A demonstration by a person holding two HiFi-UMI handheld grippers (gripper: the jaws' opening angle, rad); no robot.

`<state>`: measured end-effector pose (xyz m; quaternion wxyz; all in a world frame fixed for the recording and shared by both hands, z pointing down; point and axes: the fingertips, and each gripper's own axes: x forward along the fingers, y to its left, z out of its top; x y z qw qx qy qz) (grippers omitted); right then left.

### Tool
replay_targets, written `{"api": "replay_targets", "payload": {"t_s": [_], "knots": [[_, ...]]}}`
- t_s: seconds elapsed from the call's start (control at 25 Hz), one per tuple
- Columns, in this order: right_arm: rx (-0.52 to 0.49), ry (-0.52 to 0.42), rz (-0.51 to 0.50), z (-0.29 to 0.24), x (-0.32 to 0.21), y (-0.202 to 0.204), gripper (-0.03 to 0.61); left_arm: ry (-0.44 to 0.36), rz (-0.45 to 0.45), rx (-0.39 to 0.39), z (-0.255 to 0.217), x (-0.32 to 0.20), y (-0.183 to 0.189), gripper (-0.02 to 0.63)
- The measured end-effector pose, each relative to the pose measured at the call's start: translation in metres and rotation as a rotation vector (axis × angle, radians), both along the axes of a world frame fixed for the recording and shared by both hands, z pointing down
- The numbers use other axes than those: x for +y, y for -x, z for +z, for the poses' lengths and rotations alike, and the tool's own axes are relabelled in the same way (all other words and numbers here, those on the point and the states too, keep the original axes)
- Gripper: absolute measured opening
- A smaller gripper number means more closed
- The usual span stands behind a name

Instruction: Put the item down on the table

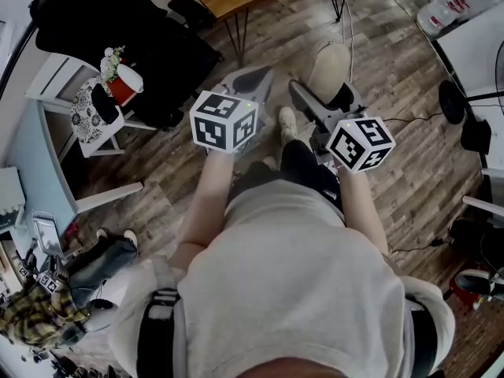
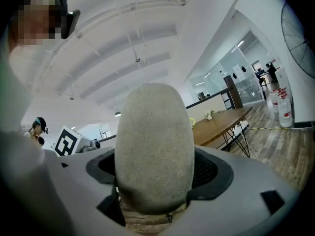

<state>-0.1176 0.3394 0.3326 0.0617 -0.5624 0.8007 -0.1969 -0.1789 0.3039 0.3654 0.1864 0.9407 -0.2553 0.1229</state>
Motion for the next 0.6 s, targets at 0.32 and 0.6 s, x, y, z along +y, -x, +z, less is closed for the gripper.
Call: {"api": "replay_targets", "payload": {"t_s": [0.32, 0.6], "knots": [[-0.024, 0.013, -0.027, 0.013, -0.060, -0.029, 0.407, 0.016, -0.028, -0.014, 0.009, -0.051, -0.029, 0.014], [0.020, -0.013, -0.043, 0.001, -0.136, -0.085, 0.408, 0.022, -0.037, -0.007, 0.006, -0.121, -0.083, 0.014]]}}
